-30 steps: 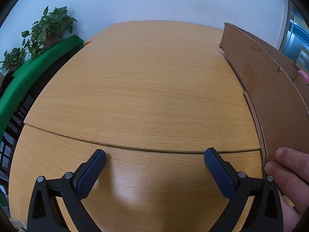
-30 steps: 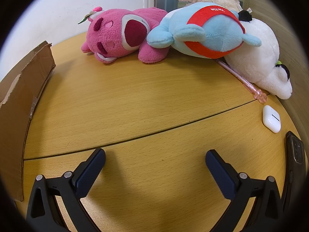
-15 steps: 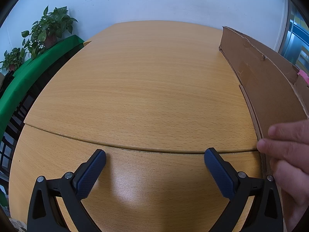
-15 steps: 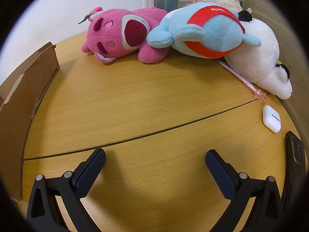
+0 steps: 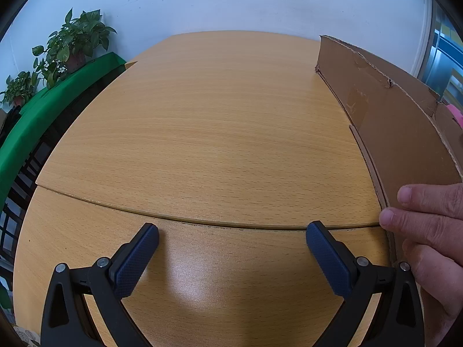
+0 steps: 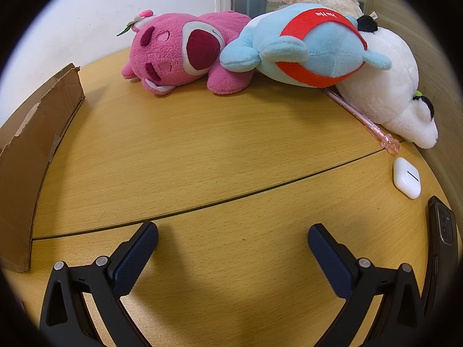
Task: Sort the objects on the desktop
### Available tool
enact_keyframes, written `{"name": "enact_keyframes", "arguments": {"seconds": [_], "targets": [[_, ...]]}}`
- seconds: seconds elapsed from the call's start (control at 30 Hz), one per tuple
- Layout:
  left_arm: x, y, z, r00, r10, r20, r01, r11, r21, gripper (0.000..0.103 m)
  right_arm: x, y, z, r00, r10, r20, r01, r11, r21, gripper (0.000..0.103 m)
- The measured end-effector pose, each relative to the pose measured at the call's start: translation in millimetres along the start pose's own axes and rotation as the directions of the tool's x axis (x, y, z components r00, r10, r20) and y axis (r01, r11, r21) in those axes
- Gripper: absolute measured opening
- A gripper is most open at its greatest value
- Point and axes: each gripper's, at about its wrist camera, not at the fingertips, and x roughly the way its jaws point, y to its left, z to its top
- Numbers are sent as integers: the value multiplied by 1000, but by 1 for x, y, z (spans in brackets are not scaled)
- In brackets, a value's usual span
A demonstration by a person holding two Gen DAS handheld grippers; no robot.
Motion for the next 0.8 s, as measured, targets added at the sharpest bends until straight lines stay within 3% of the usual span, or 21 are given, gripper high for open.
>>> {"name": "enact_keyframes", "arguments": {"seconds": [0.8], "targets": [[1,1,0,1000,3,0,-2,1000,-5,103,-2,3,-1,1000,-12,0,12,1000,17,103]]}}
